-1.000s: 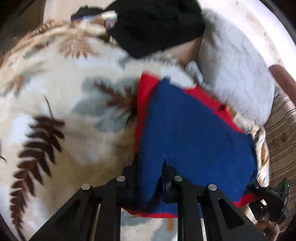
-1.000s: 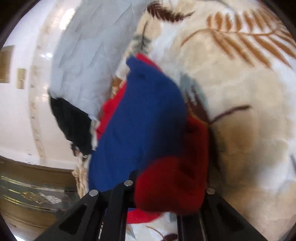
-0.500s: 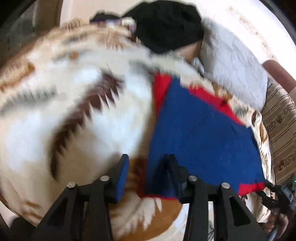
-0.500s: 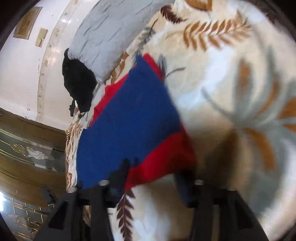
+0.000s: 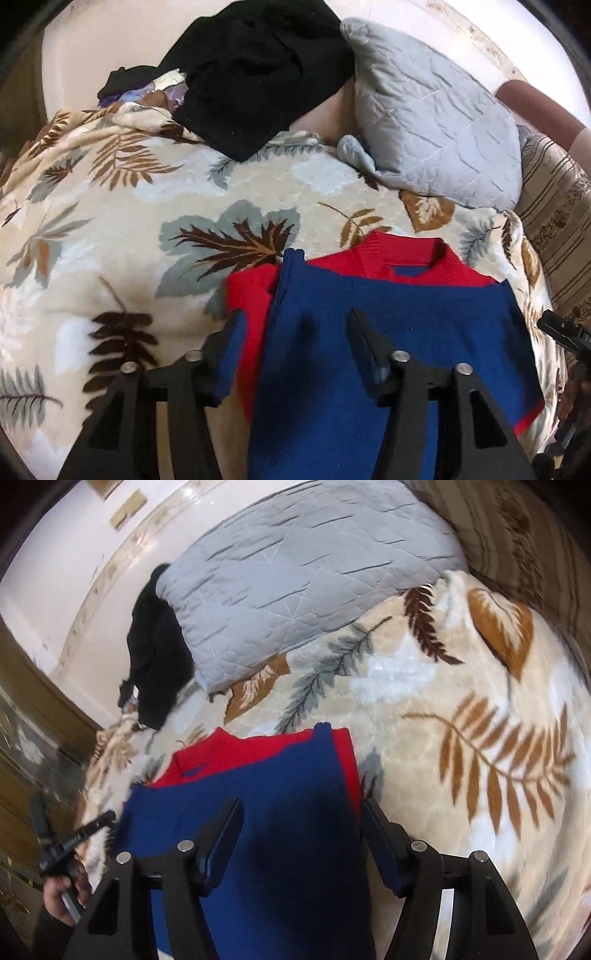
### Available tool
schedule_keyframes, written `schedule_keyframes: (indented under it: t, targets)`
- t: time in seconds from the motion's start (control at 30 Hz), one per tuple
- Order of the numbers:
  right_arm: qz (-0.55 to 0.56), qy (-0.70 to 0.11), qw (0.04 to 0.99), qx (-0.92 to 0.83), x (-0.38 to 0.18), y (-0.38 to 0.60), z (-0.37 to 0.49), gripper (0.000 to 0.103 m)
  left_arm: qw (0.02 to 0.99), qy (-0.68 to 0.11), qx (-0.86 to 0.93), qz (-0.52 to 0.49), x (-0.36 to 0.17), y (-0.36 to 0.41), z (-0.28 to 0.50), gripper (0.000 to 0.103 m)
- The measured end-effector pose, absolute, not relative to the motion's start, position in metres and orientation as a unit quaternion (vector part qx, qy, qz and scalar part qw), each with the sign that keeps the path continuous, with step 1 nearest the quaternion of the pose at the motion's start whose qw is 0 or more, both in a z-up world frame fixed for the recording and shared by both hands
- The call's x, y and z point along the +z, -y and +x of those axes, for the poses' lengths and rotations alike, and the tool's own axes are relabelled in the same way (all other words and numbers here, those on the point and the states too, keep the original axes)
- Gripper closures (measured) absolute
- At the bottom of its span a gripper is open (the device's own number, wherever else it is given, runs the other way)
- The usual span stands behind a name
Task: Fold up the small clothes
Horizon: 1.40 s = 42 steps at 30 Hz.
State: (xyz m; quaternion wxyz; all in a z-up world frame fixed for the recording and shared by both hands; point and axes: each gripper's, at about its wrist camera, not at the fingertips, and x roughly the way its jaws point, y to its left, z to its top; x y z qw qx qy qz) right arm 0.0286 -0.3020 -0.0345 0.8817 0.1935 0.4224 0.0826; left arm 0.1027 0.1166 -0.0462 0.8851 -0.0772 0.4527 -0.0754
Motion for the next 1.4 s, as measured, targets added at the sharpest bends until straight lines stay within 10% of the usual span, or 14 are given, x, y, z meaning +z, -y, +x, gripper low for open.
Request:
schedule_keyframes:
  t: [0.17, 0.27, 0.5, 0.63, 0.7, 0.77, 1.03, 1.17, 1.4]
  targets:
    - [0.138, -0.445, 0.882, 0.063, -0.053, 0.288, 0.056, 0.04, 0.872, -0.482, -0.06, -0.058, -0.069, -0.11, 0.122, 0.093]
    - [0.101, -0.473, 0.873, 0.057, -0.063, 0.275, 0.07, 0.095, 0.88, -0.468, -0.062, -0.046, -0.063, -0.111, 0.118, 0.098]
    - [0.072, -0.417, 0.905, 0.043, -0.026, 0.268, 0.061, 0.095, 0.912, -0.405, -0.038, -0.052, -0.042, -0.134, 0.091, 0.098]
    - [0.149, -0.488, 0.859, 0.043, -0.078, 0.283, 0.091, 0.091, 0.888, -0.455, -0.022, -0.061, -0.078, -0.14, 0.112, 0.09]
    - [0.15, -0.455, 0.877, 0.041, -0.066, 0.285, 0.073, 0.074, 0.891, -0.448, -0.023, -0.067, -0.063, -0.143, 0.103, 0.075]
    - [0.15, -0.432, 0.889, 0.029, -0.046, 0.288, 0.048, 0.033, 0.904, -0.424, -0.02, -0.062, -0.044, -0.143, 0.083, 0.068]
    - [0.291, -0.394, 0.848, 0.205, -0.028, 0.258, -0.03, 0.03, 0.914, -0.394, -0.069, -0.062, -0.029, -0.105, -0.006, 0.032]
    - [0.341, -0.466, 0.81, 0.107, -0.09, 0.277, -0.034, 0.037, 0.874, -0.485, -0.027, -0.031, -0.087, -0.1, -0.003, 0.03]
    - [0.383, -0.4, 0.822, 0.132, -0.072, 0.289, -0.102, 0.021, 0.914, -0.403, -0.009, -0.052, -0.043, -0.116, -0.047, 0.021]
